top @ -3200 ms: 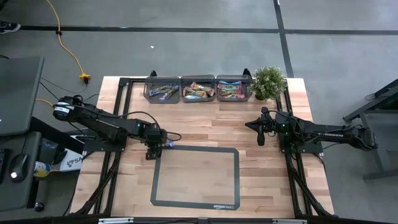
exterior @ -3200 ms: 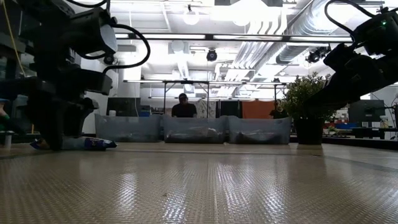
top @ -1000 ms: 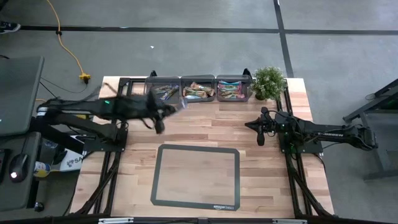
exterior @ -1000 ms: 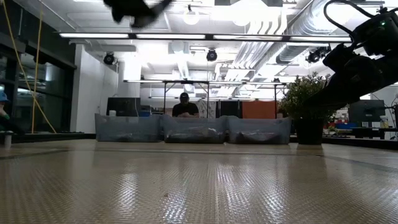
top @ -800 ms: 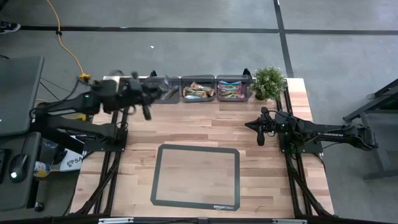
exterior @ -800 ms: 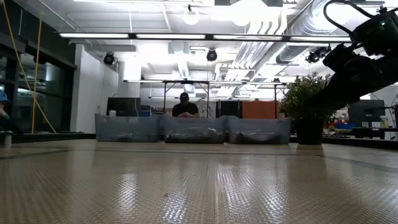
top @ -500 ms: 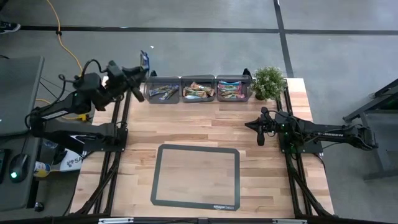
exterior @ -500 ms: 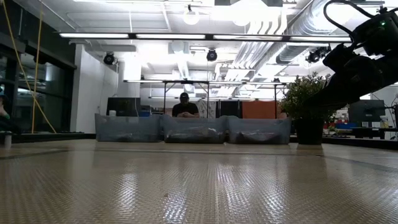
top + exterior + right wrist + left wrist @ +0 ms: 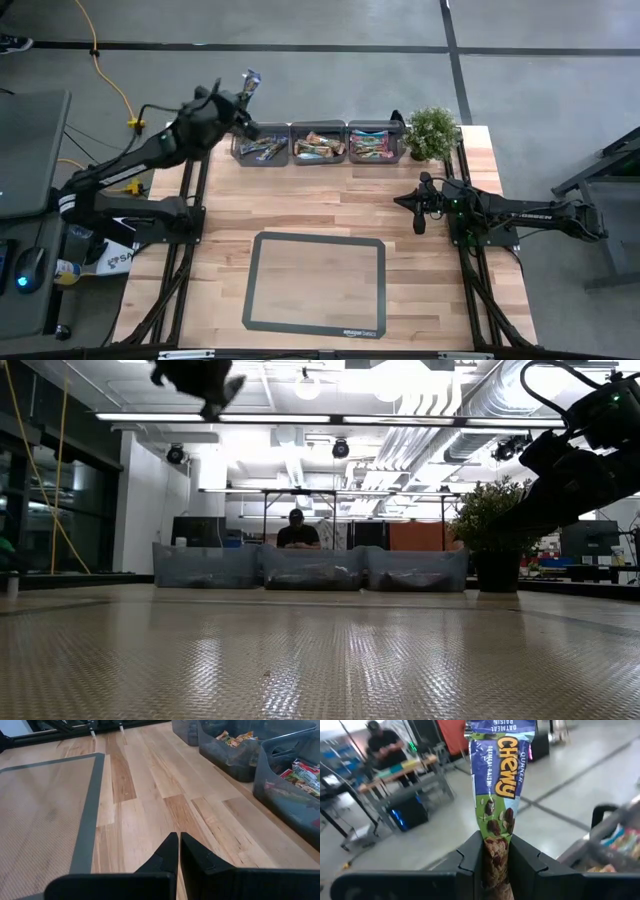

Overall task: Pick and place Granola Bars by type
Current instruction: Put the blue granola bar into the left black bin, then return to Home Position

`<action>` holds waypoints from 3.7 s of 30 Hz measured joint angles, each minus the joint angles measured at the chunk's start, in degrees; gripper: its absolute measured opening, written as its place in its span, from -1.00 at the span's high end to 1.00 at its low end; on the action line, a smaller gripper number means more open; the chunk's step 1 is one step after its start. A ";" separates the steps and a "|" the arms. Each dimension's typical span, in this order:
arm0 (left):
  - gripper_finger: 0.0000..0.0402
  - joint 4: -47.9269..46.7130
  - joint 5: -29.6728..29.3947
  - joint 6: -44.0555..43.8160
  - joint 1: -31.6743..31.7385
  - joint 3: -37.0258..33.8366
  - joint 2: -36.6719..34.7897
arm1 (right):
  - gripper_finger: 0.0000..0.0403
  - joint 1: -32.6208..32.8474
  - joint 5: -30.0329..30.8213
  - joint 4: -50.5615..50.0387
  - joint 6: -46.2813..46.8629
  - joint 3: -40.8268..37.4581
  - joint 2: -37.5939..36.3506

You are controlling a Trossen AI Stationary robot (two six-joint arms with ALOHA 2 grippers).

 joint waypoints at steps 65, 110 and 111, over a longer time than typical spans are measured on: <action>0.65 -35.25 38.47 29.38 23.48 11.07 38.46 | 1.00 0.01 -0.01 0.04 -0.01 -0.01 -0.02; 0.95 -28.61 63.41 10.24 11.27 16.49 24.48 | 1.00 0.01 0.00 0.07 0.00 -0.01 -0.02; 0.97 -28.31 62.64 9.85 9.56 16.50 23.59 | 1.00 0.01 0.00 0.06 -0.01 -0.01 -0.02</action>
